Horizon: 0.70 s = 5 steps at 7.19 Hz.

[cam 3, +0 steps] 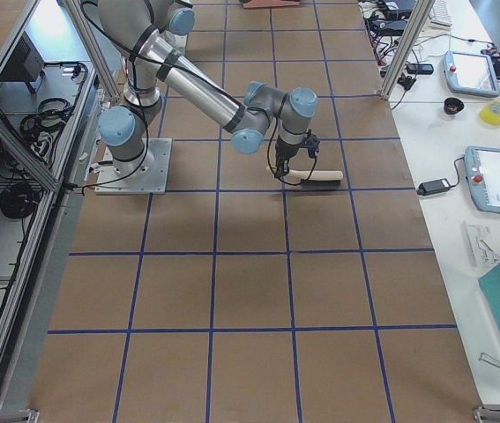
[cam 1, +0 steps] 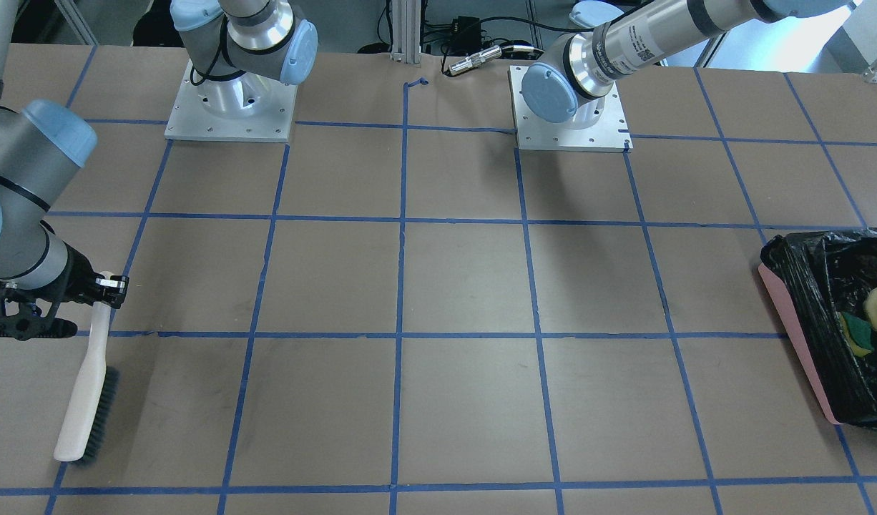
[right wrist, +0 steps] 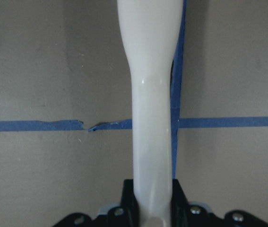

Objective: Sweep and dump trash into bin
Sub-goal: 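Tip the dustpan over the black bin with the left gripper to dump the items, then bring the empty dustpan back with the left gripper while the right sets down the brush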

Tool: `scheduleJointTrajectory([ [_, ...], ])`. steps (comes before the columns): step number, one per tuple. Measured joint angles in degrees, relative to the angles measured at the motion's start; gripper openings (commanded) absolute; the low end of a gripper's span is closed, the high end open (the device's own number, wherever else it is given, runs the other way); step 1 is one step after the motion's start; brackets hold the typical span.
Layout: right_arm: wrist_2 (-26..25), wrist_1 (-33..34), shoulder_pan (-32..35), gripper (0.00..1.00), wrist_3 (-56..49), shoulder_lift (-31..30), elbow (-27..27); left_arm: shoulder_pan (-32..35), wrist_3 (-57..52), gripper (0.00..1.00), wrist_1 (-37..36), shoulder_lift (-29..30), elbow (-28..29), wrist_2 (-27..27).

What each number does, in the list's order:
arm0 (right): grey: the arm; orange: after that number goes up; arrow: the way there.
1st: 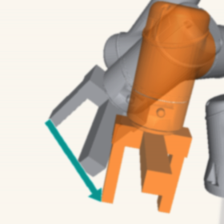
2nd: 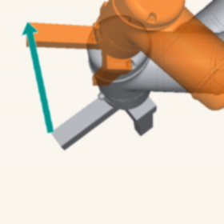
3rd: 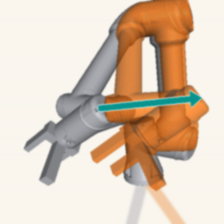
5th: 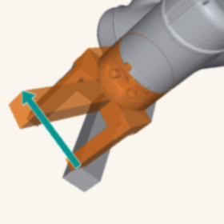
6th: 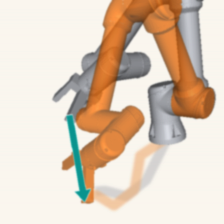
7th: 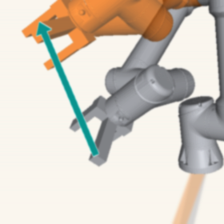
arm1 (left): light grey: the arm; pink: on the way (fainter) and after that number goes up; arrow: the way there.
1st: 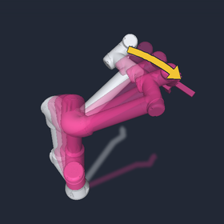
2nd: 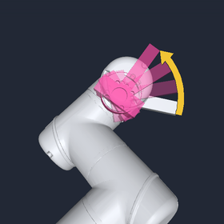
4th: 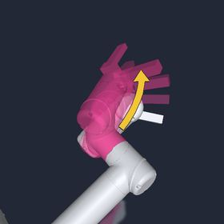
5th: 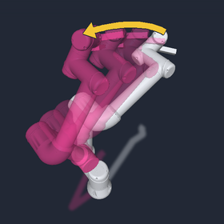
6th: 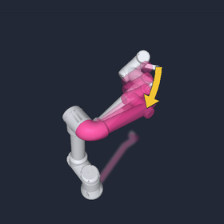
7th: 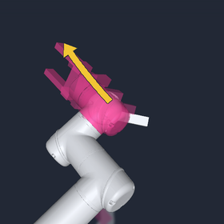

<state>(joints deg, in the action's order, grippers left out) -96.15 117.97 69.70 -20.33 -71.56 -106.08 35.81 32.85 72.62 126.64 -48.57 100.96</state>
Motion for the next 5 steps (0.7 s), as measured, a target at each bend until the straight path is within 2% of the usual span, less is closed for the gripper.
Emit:
scheduleJointTrajectory([
  [1,0.1,0.0,0.0,0.43,-0.2,0.1,0.0,0.3,-0.4,0.00,3.2,-0.6,-0.3,-0.1],
  [3,0.1,0.0,0.0,0.69,-0.3,0.1,0.0,1.8,-0.6,0.00,7.5,-2.4,-0.9,-0.5],
  [5,0.1,-0.1,0.0,0.74,-0.2,0.0,0.0,3.3,-0.5,0.00,8.8,-5.1,-1.1,-1.8],
])
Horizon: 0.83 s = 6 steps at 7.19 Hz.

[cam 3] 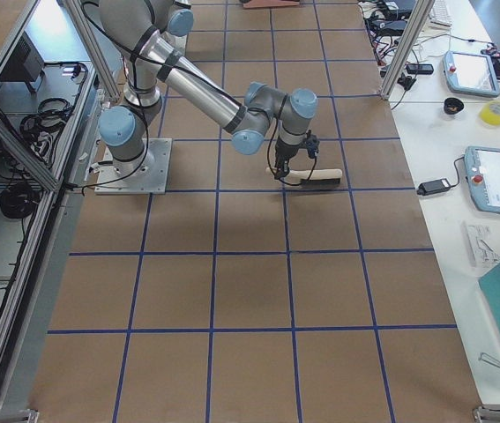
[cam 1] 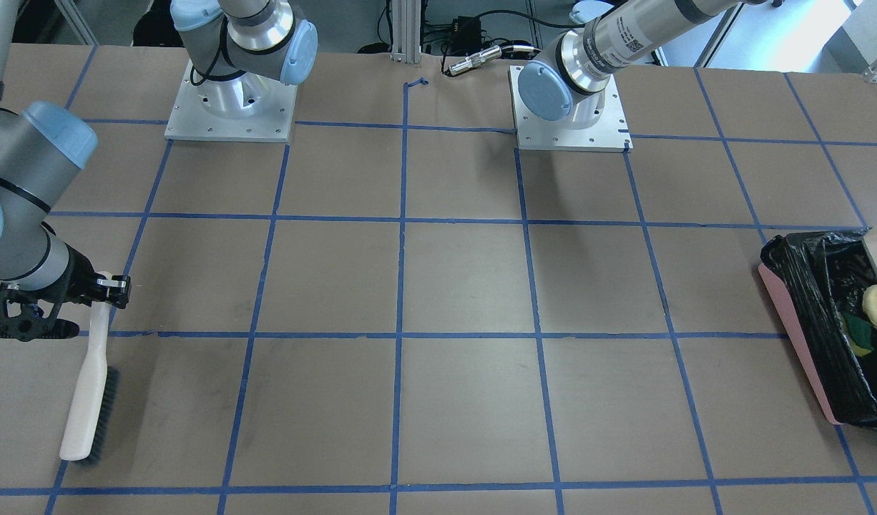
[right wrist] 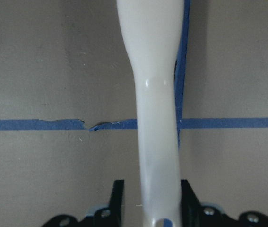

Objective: Sweep and dump trash into bin
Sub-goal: 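Bring the empty dustpan back with the left gripper while the right sets down the brush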

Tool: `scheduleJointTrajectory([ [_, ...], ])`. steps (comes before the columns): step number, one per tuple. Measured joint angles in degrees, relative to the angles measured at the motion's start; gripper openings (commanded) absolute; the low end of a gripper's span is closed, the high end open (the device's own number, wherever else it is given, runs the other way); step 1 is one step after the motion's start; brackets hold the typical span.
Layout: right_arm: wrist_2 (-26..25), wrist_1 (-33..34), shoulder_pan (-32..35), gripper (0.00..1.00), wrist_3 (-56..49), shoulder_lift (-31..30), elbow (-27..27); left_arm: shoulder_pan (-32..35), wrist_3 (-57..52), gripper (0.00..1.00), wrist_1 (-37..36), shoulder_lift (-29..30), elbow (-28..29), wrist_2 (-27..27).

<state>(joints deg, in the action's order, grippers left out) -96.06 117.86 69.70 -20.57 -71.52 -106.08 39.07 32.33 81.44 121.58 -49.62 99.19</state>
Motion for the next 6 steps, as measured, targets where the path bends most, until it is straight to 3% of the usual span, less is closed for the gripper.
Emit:
scheduleJointTrajectory([
  [1,0.0,0.0,0.0,0.74,0.1,-0.1,0.0,0.8,0.1,0.00,1.4,-1.0,-0.3,-1.9],
  [6,0.0,0.1,0.0,0.99,0.8,-1.2,0.8,8.9,6.2,0.00,7.7,-2.0,-7.9,-7.2],
])
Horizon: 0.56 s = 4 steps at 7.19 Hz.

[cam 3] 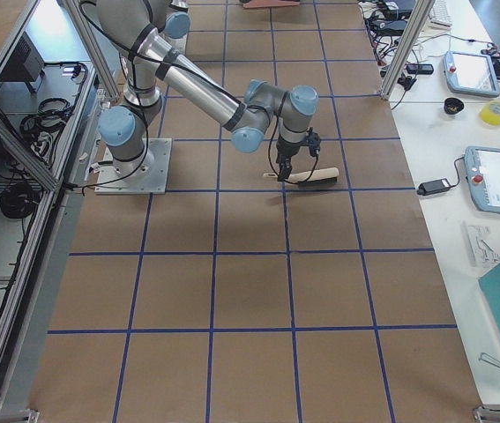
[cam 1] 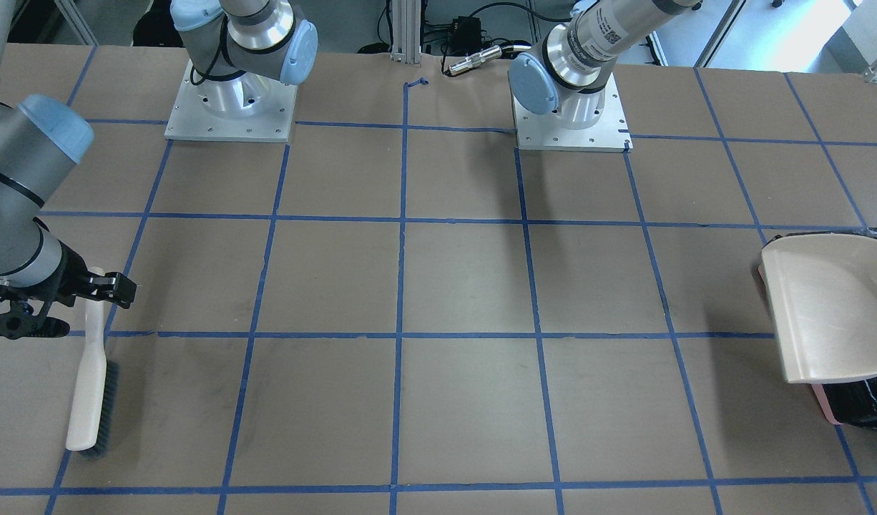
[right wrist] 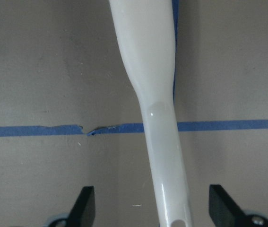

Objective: Sweep and dump trash into bin
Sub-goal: 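Bring the empty dustpan back with the left gripper while the right sets down the brush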

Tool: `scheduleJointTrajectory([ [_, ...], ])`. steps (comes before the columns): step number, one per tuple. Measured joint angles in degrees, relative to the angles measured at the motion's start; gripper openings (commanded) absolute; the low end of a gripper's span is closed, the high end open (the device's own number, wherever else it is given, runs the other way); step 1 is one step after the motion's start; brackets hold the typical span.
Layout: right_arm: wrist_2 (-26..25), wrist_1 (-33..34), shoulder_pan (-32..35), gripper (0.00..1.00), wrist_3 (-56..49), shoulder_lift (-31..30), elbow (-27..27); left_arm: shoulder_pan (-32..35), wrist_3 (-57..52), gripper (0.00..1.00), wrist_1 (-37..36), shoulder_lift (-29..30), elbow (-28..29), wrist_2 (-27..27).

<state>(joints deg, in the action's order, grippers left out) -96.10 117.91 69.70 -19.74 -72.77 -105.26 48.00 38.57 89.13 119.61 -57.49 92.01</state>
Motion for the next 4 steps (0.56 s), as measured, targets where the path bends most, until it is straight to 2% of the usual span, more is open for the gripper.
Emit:
scheduleJointTrajectory([
  [3,0.4,-0.8,0.0,1.00,-0.1,-3.7,1.0,6.4,8.1,0.00,0.2,1.7,-2.8,-2.8],
  [4,0.7,-2.9,0.2,1.00,0.0,-5.0,2.7,8.3,10.2,0.00,0.2,2.8,-3.1,-3.4],
])
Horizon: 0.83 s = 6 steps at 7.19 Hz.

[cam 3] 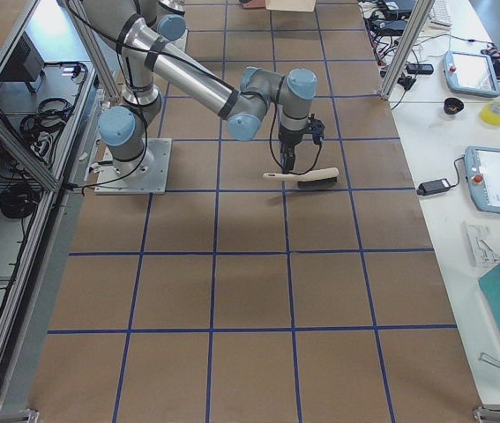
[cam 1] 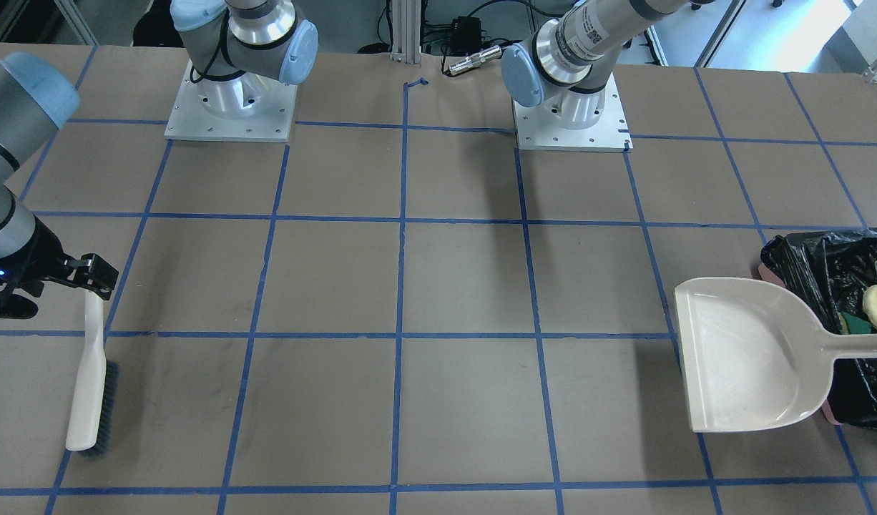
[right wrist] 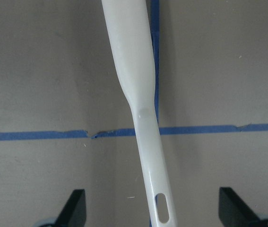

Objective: Sweep and dump trash into bin
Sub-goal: 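Bring the empty dustpan back with the left gripper while the right sets down the brush, then lower the dustpan onto the table with the left gripper while the right gripper rises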

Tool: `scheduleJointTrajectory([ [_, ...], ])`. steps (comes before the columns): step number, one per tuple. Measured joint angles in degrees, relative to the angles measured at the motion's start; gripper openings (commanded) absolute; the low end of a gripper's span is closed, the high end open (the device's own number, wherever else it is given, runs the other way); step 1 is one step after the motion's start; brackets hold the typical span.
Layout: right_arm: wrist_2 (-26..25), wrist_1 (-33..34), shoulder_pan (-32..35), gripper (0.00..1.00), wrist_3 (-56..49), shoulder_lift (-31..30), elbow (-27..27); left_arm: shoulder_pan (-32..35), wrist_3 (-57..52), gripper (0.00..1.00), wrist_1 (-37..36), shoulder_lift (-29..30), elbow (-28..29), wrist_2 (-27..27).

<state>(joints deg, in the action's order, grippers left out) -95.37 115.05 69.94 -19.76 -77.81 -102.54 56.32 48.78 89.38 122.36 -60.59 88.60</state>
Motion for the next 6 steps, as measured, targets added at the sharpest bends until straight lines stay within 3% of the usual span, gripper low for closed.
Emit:
scheduleJointTrajectory([
  [3,2.4,-14.7,2.2,1.00,1.1,-1.5,11.6,5.4,5.3,0.00,-1.1,4.6,-0.3,-2.1],
  [6,2.7,-19.9,6.6,1.00,2.8,-4.2,14.3,9.2,9.8,0.00,-2.6,8.0,-1.1,-2.8],
])
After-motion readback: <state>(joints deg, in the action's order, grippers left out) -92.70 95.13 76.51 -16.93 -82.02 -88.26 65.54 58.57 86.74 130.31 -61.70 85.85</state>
